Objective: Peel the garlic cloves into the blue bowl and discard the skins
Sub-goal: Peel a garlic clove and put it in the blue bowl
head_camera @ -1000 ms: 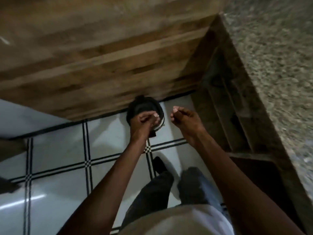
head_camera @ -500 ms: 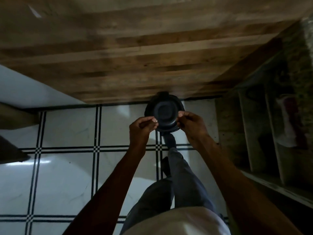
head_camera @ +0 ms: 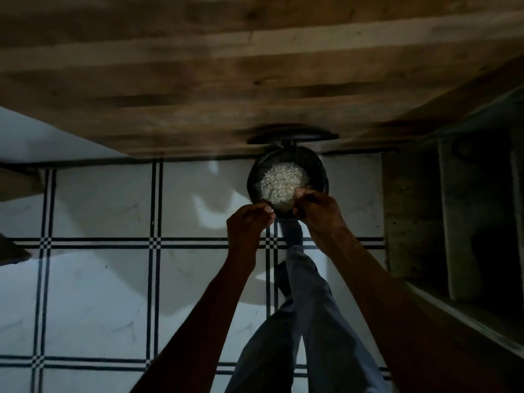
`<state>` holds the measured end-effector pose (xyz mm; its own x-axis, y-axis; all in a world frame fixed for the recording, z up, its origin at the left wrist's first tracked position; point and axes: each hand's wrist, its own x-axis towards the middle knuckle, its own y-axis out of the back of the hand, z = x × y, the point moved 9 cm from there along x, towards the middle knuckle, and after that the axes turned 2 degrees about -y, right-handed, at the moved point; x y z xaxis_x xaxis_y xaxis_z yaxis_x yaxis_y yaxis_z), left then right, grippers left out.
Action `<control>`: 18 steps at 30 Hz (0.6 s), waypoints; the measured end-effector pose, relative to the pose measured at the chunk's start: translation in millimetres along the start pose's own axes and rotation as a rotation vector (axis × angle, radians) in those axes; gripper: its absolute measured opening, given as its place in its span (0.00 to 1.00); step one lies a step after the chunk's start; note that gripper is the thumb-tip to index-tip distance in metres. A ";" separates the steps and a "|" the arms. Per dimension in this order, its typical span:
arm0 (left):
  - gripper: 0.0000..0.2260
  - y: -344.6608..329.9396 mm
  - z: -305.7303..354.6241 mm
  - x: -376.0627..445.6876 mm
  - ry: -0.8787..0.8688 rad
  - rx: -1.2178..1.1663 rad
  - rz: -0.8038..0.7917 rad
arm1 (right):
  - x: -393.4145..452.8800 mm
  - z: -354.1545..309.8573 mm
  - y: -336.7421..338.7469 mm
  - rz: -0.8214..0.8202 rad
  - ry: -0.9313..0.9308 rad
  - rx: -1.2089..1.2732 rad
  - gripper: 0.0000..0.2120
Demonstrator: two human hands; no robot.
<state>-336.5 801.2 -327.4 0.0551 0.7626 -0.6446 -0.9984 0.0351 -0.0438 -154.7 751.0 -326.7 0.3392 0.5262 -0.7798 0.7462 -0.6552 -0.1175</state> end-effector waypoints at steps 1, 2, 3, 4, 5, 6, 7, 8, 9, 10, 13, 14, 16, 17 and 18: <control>0.10 -0.5 -10.3 8.6 0.017 -0.008 0.000 | 9.8 6.8 -0.1 0.004 -0.007 0.009 0.09; 0.09 -1.4 -20.6 16.5 0.035 -0.018 -0.003 | 18.3 13.7 0.6 0.012 -0.020 0.018 0.09; 0.08 -2.8 -29.3 24.3 0.056 -0.022 0.001 | 28.0 21.3 1.1 0.014 -0.036 0.029 0.08; 0.07 -4.2 -38.6 32.8 0.072 -0.032 0.000 | 36.9 29.2 1.5 0.013 -0.049 0.041 0.06; 0.06 -4.3 -47.3 40.7 0.083 -0.029 0.007 | 46.5 39.3 3.7 0.023 -0.064 0.055 0.04; 0.05 -3.7 -56.4 49.0 0.088 -0.031 0.014 | 54.7 47.9 5.4 0.036 -0.078 0.063 0.02; 0.05 -3.4 -63.5 56.7 0.094 -0.024 0.024 | 63.2 55.2 6.7 0.053 -0.087 0.062 0.03; 0.05 -3.9 -70.9 64.4 0.096 -0.026 0.022 | 71.6 62.1 8.6 0.070 -0.093 0.053 0.05; 0.06 -4.3 -77.9 72.9 0.101 -0.018 0.020 | 81.8 69.5 10.2 0.085 -0.100 0.044 0.08; 0.06 -5.4 -84.6 82.6 0.102 -0.026 0.014 | 90.3 75.3 10.1 0.096 -0.110 0.040 0.10; 0.06 -9.6 -98.6 106.5 0.121 -0.024 0.027 | 116.5 92.8 9.7 0.131 -0.151 0.086 0.13; 0.06 -11.0 -104.6 116.0 0.131 -0.028 0.033 | 124.1 97.1 10.2 0.146 -0.165 0.127 0.12; 0.06 -13.9 -115.3 135.0 0.151 -0.024 0.043 | 142.1 101.8 10.4 0.150 -0.169 0.176 0.08; 0.09 -15.5 -122.1 143.1 0.177 0.005 0.047 | 150.6 103.2 12.2 0.140 -0.171 0.144 0.09; 0.12 -16.9 -128.6 151.9 0.192 0.032 0.052 | 161.5 105.6 15.7 0.130 -0.177 0.073 0.12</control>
<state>-309.9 833.3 -522.7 0.0018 0.6271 -0.7790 -0.9996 0.0219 0.0153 -148.7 768.4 -519.4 0.3189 0.3360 -0.8862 0.6572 -0.7521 -0.0486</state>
